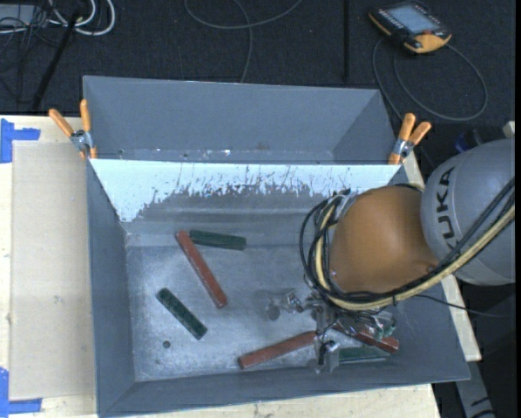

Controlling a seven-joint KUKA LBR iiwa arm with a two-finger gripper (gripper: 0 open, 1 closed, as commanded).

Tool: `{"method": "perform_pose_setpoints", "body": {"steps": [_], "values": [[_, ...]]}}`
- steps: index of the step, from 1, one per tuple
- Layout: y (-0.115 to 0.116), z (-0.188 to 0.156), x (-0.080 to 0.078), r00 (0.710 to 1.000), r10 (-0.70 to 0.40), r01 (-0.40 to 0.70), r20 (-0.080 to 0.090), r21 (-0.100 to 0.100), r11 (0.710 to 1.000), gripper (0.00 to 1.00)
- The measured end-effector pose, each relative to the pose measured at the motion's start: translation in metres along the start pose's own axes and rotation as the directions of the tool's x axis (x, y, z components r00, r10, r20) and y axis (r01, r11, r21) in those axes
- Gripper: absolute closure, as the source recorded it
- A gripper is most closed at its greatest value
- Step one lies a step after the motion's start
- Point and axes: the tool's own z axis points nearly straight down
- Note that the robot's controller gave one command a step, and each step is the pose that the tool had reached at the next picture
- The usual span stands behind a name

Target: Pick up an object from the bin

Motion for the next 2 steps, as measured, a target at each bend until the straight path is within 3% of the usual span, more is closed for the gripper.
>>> {"method": "perform_pose_setpoints", "body": {"steps": [1,2], "values": [[-0.002,0.05,-0.012,0.984,-0.177,0.177,0.009,0.006,0.984,0.0],[0.001,0.051,-0.001,0.988,-0.155,0.155,0.013,0.008,0.988,1.0]]}}
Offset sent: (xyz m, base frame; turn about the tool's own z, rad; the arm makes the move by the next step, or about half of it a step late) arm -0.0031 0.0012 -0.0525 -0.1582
